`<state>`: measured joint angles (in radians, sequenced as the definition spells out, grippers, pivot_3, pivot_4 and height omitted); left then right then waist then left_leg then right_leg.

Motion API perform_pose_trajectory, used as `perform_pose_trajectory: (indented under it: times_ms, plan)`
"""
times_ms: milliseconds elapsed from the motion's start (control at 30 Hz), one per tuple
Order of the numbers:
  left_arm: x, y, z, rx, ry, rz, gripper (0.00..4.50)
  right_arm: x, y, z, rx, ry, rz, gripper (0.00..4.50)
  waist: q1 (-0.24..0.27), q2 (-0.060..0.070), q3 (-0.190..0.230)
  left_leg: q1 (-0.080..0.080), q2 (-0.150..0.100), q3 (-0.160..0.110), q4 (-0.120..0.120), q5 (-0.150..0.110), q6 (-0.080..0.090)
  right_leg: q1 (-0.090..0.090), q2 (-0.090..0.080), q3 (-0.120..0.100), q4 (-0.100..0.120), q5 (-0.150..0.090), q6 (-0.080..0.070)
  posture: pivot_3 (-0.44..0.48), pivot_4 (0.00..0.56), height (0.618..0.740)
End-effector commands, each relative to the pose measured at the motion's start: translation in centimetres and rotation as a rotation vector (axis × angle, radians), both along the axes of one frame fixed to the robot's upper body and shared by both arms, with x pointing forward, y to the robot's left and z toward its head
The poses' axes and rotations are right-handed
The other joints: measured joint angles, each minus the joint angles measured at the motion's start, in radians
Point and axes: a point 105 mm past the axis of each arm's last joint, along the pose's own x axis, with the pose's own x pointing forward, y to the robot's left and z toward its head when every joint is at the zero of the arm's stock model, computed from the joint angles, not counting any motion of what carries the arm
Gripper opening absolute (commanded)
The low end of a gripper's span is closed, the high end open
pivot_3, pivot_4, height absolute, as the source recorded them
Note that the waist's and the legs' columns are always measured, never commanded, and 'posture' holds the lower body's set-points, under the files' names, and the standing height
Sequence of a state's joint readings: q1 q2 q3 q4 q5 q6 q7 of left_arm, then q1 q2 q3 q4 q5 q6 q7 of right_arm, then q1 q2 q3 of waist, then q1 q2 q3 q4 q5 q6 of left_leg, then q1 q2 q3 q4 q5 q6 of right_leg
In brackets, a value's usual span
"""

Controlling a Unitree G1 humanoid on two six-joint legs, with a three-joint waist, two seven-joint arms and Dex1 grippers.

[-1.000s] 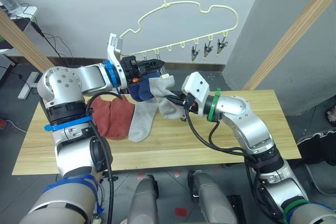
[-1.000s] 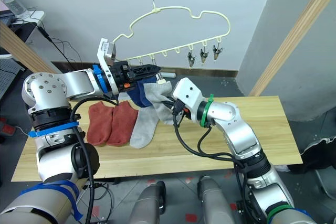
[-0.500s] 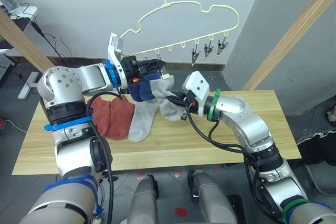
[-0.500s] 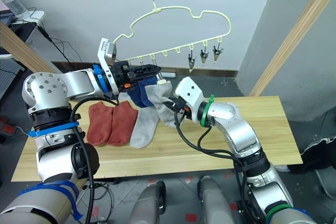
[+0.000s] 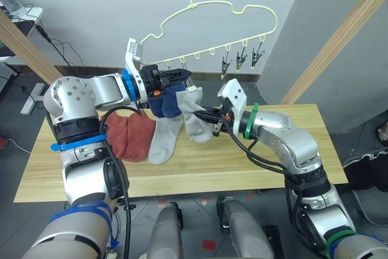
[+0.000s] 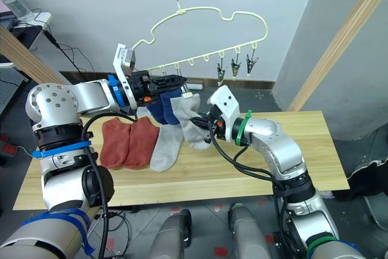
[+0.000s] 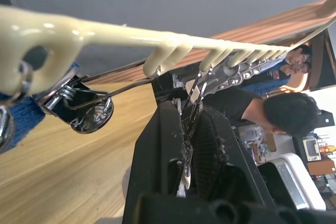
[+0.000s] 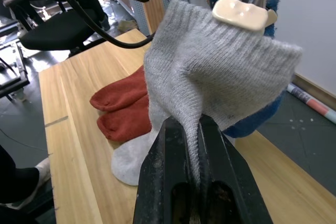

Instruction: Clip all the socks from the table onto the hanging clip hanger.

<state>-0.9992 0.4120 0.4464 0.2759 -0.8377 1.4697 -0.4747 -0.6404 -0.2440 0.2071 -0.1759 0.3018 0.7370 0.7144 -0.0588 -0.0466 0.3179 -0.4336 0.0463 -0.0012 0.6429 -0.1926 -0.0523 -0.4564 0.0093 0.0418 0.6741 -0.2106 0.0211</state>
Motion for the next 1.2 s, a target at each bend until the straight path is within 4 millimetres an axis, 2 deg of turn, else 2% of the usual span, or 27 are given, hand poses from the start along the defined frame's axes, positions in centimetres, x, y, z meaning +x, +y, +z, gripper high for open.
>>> perform_pose_trajectory:
  times_ms: [33, 300, 600, 667, 1033, 1067, 1167, 1200]
  plan:
    - [-0.5, -0.2, 0.8, 0.002, -0.045, -0.025, 0.22, -0.3, 0.0, 2.3, 0.047, -0.062, 0.017, 0.03, 0.000, 0.000, 0.000, 0.000, 0.000, 0.000, 0.000, 0.000, 0.000, 0.000, 0.000, 0.000, 0.000, 0.000, 0.000, -0.062, 0.288, 0.740]
    - [-0.6, -0.1, 0.7, 0.018, -0.064, -0.024, 0.22, 0.4, 0.0, 3.0, 0.048, -0.073, 0.007, 0.03, 0.000, 0.000, 0.000, 0.000, 0.000, 0.000, 0.000, 0.000, 0.000, 0.000, 0.000, 0.000, 0.000, 0.000, 0.000, -0.060, 0.286, 0.740]
    - [-0.9, -0.2, 1.1, 0.028, -0.132, -0.037, 0.22, 0.5, 0.1, 2.9, 0.042, -0.079, 0.009, 0.03, 0.000, 0.000, 0.000, -0.001, 0.000, 0.000, -0.001, 0.000, 0.000, 0.000, 0.000, 0.000, -0.001, 0.000, 0.000, -0.052, 0.279, 0.740]
    - [-1.2, -0.2, 1.4, 0.005, -0.138, -0.056, 0.96, 0.6, 0.2, 2.9, 0.042, -0.083, 0.004, 0.00, 0.000, 0.000, 0.000, -0.001, 0.000, 0.000, -0.001, 0.000, 0.000, 0.000, 0.000, 0.000, -0.001, 0.000, 0.000, -0.050, 0.275, 0.740]
    - [-2.1, 0.0, 1.8, 0.001, -0.159, -0.075, 4.25, 1.1, 0.7, 2.8, 0.037, -0.109, -0.010, 0.00, 0.000, 0.000, 0.000, -0.001, 0.000, 0.000, -0.001, 0.000, 0.000, 0.000, 0.000, 0.000, -0.001, 0.000, 0.000, -0.032, 0.260, 0.740]
    - [-2.1, 0.1, 1.8, 0.002, -0.159, -0.075, 4.46, 1.1, 0.8, 2.7, 0.036, -0.111, -0.011, 0.00, 0.000, 0.000, 0.000, -0.001, 0.000, 0.000, -0.001, 0.000, 0.000, 0.000, 0.000, 0.000, -0.001, 0.000, 0.000, -0.032, 0.260, 0.740]
    - [-2.9, 0.9, 1.4, 0.114, -0.213, -0.047, 4.46, 1.6, 0.9, 2.5, 0.049, -0.102, -0.035, 0.00, -0.006, 0.000, 0.000, -0.001, 0.000, 0.000, -0.001, 0.000, 0.000, 0.000, 0.000, 0.000, -0.001, 0.000, 0.000, -0.024, 0.255, 0.740]
    - [-3.3, 1.2, 1.2, 0.168, -0.246, -0.037, 4.49, 1.7, 1.0, 2.4, 0.055, -0.092, -0.041, 0.27, -0.006, 0.000, 0.000, -0.001, 0.000, 0.001, -0.001, 0.000, 0.000, -0.001, 0.000, 0.001, -0.001, 0.000, 0.000, -0.024, 0.255, 0.740]
